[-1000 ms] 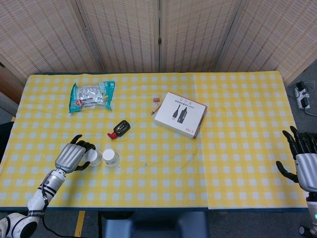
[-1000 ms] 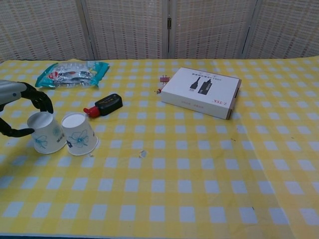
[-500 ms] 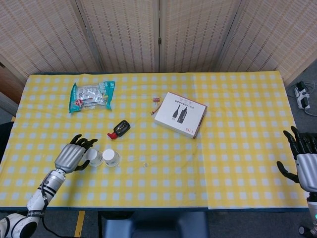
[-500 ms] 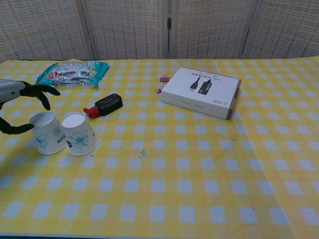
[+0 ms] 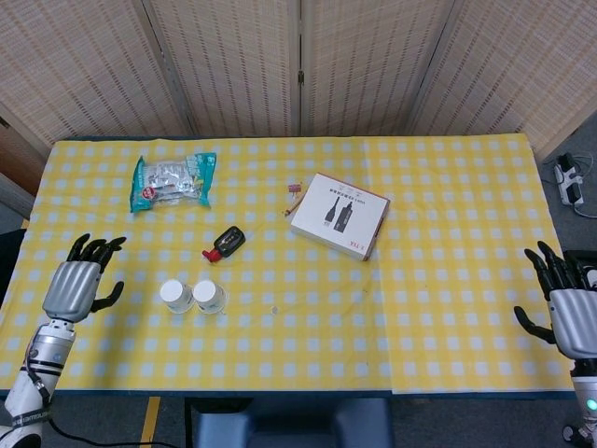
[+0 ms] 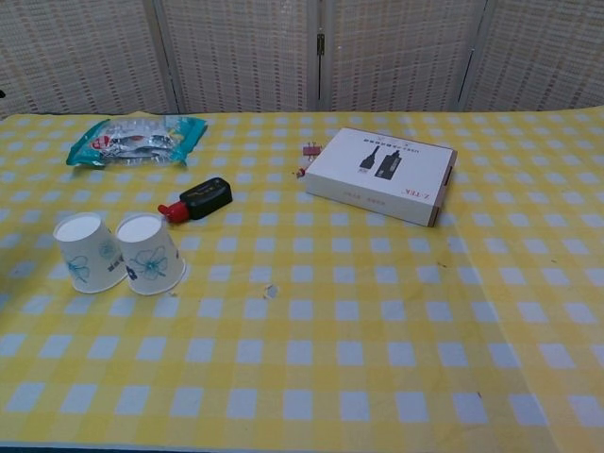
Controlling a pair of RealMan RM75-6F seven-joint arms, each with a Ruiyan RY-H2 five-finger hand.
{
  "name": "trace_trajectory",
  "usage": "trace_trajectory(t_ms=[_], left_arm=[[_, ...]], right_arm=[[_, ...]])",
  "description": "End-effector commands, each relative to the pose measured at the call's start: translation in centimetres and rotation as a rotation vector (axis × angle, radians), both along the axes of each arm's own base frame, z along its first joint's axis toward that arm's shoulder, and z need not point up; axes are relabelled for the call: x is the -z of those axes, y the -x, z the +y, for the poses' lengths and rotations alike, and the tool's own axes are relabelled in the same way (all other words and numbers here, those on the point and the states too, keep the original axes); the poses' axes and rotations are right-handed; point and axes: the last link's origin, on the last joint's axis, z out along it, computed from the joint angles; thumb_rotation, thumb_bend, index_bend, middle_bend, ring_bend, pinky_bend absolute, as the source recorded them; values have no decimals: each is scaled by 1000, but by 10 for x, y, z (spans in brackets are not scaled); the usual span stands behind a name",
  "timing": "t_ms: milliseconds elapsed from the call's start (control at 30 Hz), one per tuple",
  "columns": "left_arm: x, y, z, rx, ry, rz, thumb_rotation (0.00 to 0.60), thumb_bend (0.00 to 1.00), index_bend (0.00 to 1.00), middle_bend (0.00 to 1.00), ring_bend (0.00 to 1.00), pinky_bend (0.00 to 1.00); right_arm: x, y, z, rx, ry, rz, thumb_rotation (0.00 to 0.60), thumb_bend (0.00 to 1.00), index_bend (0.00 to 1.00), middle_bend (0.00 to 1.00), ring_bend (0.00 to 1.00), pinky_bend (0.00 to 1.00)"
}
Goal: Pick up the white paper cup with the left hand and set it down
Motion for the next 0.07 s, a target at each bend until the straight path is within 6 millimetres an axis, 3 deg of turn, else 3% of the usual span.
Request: trace_trajectory(t_ms=[33, 67], left_arm=[[-8, 13, -18, -37, -46, 5, 600, 442, 171, 276, 165, 73], [-8, 15, -25, -43, -50, 8, 600, 442, 172, 276, 165, 72]], right_arm=[[4, 0, 0, -6, -15, -12, 600, 348, 0, 15, 106, 0], [4, 0, 0, -7, -14, -12, 600, 348, 0, 16, 106, 0]])
